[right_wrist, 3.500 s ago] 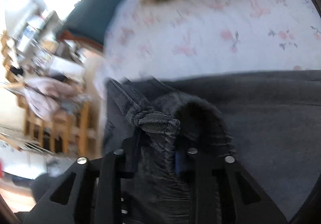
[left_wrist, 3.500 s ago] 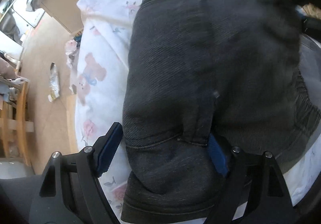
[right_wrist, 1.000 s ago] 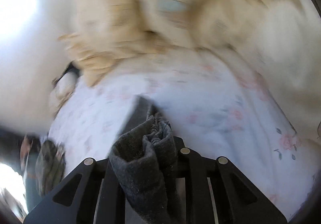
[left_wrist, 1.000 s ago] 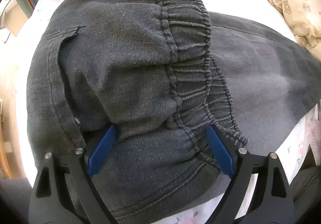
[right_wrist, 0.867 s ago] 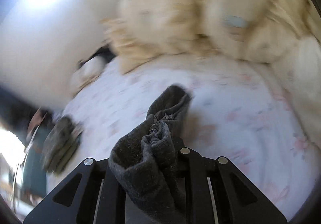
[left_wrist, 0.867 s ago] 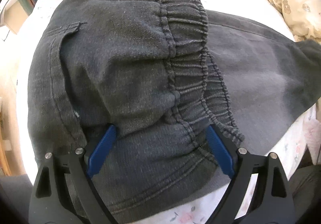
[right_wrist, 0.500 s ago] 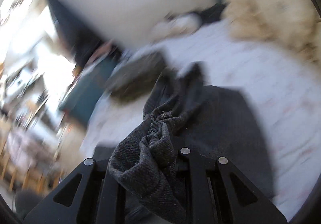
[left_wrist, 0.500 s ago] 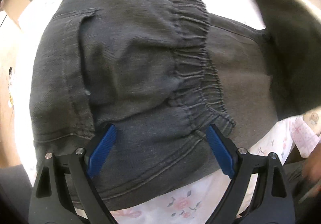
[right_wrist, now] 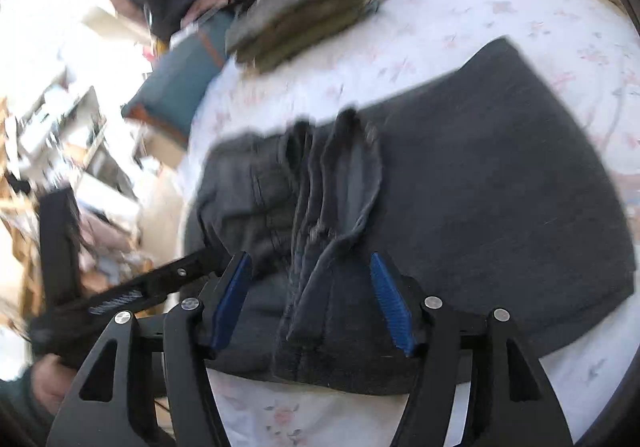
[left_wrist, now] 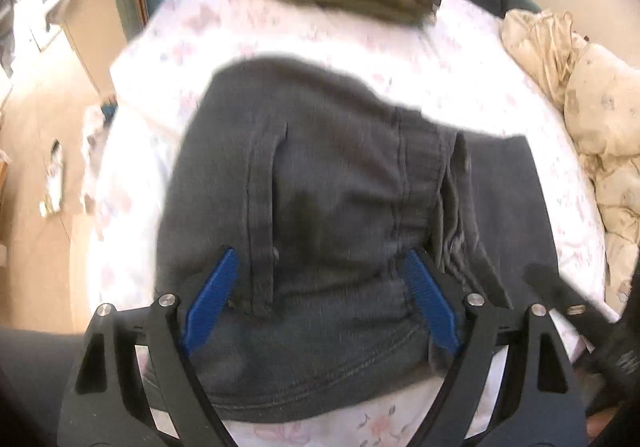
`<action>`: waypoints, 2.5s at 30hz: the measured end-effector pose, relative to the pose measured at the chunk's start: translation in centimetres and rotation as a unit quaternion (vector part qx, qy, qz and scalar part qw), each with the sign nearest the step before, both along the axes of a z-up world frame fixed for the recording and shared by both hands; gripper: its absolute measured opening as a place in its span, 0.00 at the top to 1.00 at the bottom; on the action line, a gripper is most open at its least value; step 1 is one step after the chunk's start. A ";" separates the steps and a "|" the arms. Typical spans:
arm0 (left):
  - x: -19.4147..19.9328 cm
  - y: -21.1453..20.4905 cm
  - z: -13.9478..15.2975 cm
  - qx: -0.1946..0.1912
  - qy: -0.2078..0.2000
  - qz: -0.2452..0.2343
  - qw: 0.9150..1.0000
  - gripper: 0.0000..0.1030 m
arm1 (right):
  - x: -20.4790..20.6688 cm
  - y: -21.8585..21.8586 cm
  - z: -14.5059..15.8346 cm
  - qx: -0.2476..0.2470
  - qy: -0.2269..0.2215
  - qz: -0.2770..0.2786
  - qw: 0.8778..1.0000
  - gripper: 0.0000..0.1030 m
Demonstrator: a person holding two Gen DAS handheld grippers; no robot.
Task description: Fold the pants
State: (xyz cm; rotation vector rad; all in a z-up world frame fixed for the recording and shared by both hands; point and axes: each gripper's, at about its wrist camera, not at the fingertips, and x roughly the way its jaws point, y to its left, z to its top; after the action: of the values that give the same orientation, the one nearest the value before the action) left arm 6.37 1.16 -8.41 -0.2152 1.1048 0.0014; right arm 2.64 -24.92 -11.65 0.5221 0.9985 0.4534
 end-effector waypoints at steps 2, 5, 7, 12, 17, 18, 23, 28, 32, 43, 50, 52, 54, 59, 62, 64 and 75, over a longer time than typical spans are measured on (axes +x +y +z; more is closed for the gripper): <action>0.2 0.2 0.6 0.000 -0.014 0.006 1.000 0.20 | -0.5 -1.9 1.1 0.029 -0.011 -0.028 0.999 0.37; 0.4 -0.3 0.7 0.009 -0.019 0.000 1.000 0.20 | -0.8 -3.5 0.3 0.004 0.005 -0.077 0.997 0.35; 1.2 -1.1 0.5 0.016 -0.006 -0.011 1.000 0.20 | -0.1 -3.6 -1.8 -0.006 0.043 -0.085 0.995 0.44; 4.1 -3.4 2.9 0.039 -0.013 -0.034 0.999 0.20 | 0.5 1.4 -6.0 -0.029 0.111 -0.010 0.993 0.54; 8.1 -8.3 5.3 0.006 -0.043 -0.075 0.996 0.20 | 0.1 -1.3 -5.3 0.037 0.116 -0.039 0.992 0.54; 8.7 -9.7 5.3 0.012 -0.045 -0.084 0.995 0.20 | 0.0 -2.4 -5.0 0.041 0.113 -0.060 0.991 0.54; 10.6 -16.9 2.6 0.019 -0.006 -0.148 0.989 0.21 | -0.9 -10.1 -3.5 0.081 0.095 -0.211 0.969 0.44; 10.4 -20.2 -2.0 0.040 0.033 -0.167 0.985 0.30 | -2.1 -19.3 -5.2 0.150 0.094 -0.333 0.926 0.30; 10.6 -19.9 -5.0 0.076 0.081 -0.149 0.983 0.30 | -3.8 -20.6 -9.0 0.171 0.158 -0.372 0.898 0.30; 10.5 -17.0 -1.1 0.043 0.124 -0.104 0.986 0.33 | -2.1 -16.9 -10.3 0.155 0.163 -0.309 0.924 0.31; 13.0 -17.9 5.6 0.030 0.076 -0.122 0.989 0.33 | -2.3 -15.4 -4.6 0.120 0.040 -0.258 0.958 0.80; 13.8 -19.0 6.7 0.017 0.086 -0.158 0.984 0.33 | -2.5 -14.7 -2.9 0.128 0.010 -0.240 0.962 0.81; 13.8 -19.8 8.1 0.007 0.072 -0.174 0.982 0.33 | -2.4 -13.5 -0.9 0.133 -0.026 -0.209 0.968 0.82; 14.7 -22.1 9.0 0.038 0.094 -0.202 0.974 0.32 | -2.0 -9.4 2.7 0.146 -0.097 -0.093 0.980 0.84; 15.2 -23.0 7.6 0.062 0.105 -0.217 0.969 0.32 | -2.3 -7.3 3.7 0.145 -0.114 -0.039 0.982 0.85; 15.5 -22.7 6.8 0.053 0.116 -0.217 0.968 0.32 | -2.6 -6.3 4.0 0.139 -0.115 -0.019 0.983 0.85; 14.9 -19.3 7.6 0.055 0.115 -0.262 0.957 0.89 | -2.8 -2.9 4.1 0.154 -0.139 0.075 0.975 0.85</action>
State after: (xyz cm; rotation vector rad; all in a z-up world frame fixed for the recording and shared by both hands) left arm 21.29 -18.10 -0.76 0.1888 1.3634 -0.3928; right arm -0.13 -27.85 -7.50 0.6417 0.7018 0.8025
